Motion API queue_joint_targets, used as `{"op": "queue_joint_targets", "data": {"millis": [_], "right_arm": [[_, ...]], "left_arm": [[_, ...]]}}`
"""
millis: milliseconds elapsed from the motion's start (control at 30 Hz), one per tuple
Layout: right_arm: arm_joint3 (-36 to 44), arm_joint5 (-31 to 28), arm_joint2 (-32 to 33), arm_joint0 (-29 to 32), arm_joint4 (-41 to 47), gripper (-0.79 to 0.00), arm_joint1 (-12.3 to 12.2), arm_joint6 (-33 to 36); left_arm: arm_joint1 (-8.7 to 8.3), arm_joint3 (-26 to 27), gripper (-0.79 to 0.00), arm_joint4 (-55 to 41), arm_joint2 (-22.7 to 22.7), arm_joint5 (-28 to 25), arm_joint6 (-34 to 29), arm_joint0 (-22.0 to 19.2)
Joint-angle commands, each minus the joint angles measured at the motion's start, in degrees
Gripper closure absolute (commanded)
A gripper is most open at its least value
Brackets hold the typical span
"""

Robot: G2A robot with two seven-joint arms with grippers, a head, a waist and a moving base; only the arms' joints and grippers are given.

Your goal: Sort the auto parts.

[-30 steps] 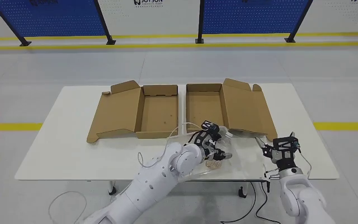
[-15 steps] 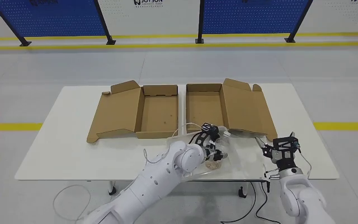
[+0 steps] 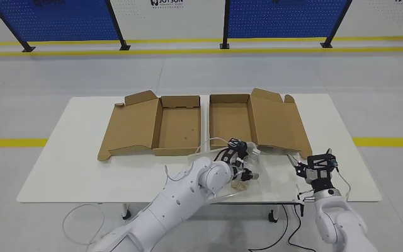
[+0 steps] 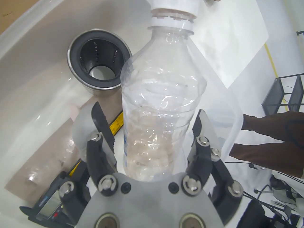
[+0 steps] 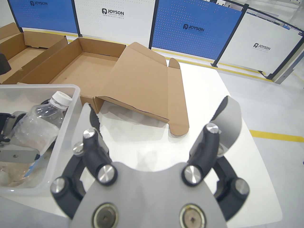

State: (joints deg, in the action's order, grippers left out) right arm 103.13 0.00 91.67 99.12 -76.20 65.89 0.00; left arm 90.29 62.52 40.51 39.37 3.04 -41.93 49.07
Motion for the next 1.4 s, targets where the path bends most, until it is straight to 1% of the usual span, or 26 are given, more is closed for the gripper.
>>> {"op": "queue_joint_targets", "data": {"millis": [0,133,167,233,267,333,467,500,533,733,867,1133,1367], "right_arm": [[0.0,0.0,0.0,0.0,0.0,-0.785,0.0,0.0],[0.0,0.0,0.0,0.0,0.0,-0.785,0.0,0.0],[0.0,0.0,0.0,0.0,0.0,-0.785,0.0,0.0],[0.0,0.0,0.0,0.0,0.0,-0.785,0.0,0.0],[0.0,0.0,0.0,0.0,0.0,-0.785,0.0,0.0],[0.0,0.0,0.0,0.0,0.0,-0.785,0.0,0.0],[0.0,0.0,0.0,0.0,0.0,-0.785,0.0,0.0],[0.0,0.0,0.0,0.0,0.0,-0.785,0.0,0.0],[0.0,0.0,0.0,0.0,0.0,-0.785,0.0,0.0],[0.0,0.0,0.0,0.0,0.0,-0.785,0.0,0.0],[0.0,0.0,0.0,0.0,0.0,-0.785,0.0,0.0],[0.0,0.0,0.0,0.0,0.0,-0.785,0.0,0.0],[0.0,0.0,0.0,0.0,0.0,-0.785,0.0,0.0]], "left_arm": [[0.17,-0.5,-0.696,0.0,-0.1,0.0,0.0,-0.2],[0.47,-1.5,-0.65,-0.1,-0.2,-0.1,0.3,-0.5],[0.55,-1.7,-0.619,-0.1,-0.3,-0.1,0.2,-0.5],[0.67,-2.0,-0.486,-0.1,-0.2,-0.1,0.3,-0.6],[0.73,-2.1,-0.394,0.0,-0.3,0.0,0.3,-0.7],[0.82,-2.3,-0.363,0.3,-0.4,0.0,0.1,-0.8],[0.94,-2.4,-0.175,0.6,-0.3,0.1,-0.1,-0.9],[0.94,-2.4,-0.117,0.8,-0.2,0.1,0.0,-0.8],[0.94,-2.4,0.0,0.9,-0.2,0.1,0.0,-0.8],[0.75,-1.6,0.0,2.0,0.4,-0.3,0.1,-0.2],[0.45,-0.2,0.0,3.0,1.0,-1.4,0.8,0.4],[-0.61,3.4,0.0,5.3,2.9,-3.0,1.4,2.5],[-1.74,7.7,0.0,8.1,4.7,-5.3,3.6,5.2]]}}
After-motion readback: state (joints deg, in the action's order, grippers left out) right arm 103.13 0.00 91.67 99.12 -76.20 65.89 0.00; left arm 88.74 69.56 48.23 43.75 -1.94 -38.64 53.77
